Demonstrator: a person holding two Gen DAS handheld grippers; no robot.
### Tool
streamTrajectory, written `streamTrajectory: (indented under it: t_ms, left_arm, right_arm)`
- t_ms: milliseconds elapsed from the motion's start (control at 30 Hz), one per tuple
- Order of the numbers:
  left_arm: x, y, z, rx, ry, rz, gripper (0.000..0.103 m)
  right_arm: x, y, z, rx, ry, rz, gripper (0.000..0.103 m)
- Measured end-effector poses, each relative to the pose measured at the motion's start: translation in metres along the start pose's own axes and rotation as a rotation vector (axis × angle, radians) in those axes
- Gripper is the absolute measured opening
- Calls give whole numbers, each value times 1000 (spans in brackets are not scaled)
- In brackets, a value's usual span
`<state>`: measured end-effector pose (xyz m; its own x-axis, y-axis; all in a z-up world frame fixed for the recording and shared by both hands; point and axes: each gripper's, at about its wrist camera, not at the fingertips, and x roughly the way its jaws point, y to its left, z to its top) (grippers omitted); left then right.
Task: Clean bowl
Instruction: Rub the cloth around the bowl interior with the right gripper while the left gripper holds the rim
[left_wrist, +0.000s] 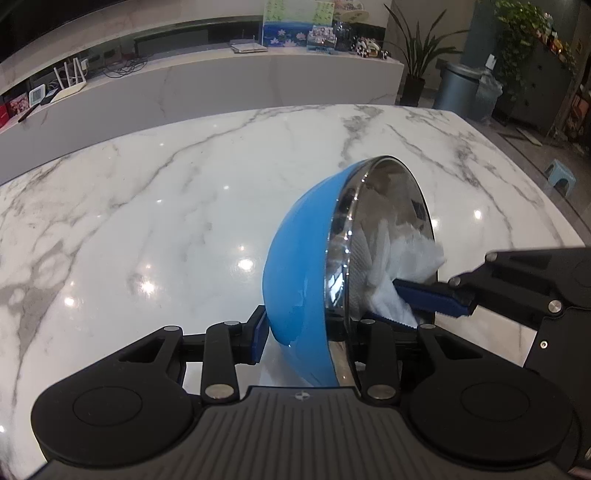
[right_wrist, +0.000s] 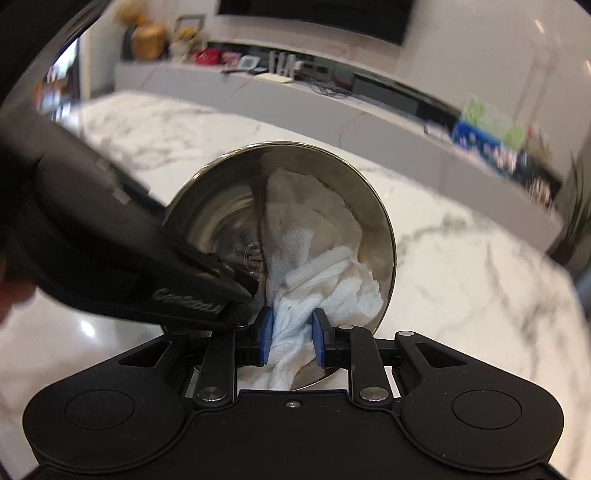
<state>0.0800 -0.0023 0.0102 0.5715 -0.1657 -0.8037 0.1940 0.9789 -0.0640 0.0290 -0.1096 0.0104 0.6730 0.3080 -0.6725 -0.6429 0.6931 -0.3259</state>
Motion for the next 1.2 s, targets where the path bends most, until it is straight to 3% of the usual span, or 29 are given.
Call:
streamTrajectory:
  t_ms: [67, 300, 500, 733, 1000, 1067, 1200]
  left_arm:
    - [2, 0, 4, 27, 8, 7, 33]
    - [12, 5, 23, 119, 22, 32, 27]
    - [22, 17, 30, 89, 17, 26, 27]
    - [23, 20, 32, 39, -5, 12, 30]
    - [24, 33, 31, -92, -7, -17, 39]
    - [25, 37, 32, -110, -4, -19, 41]
    - [25, 43, 32, -122, 5, -24, 35]
  right_arm:
    - [3, 5, 3, -106, 3, -33, 20]
    - [20, -20, 16, -161, 5, -1, 19]
    - [40, -36, 31, -207, -12, 27, 19]
    - [56, -54, 36, -54, -10, 114, 19]
    - [58, -61, 33, 59, -7, 177, 20]
    - [58, -67, 33, 126, -2, 232, 20]
    - [60, -73, 35, 216, 9, 328, 20]
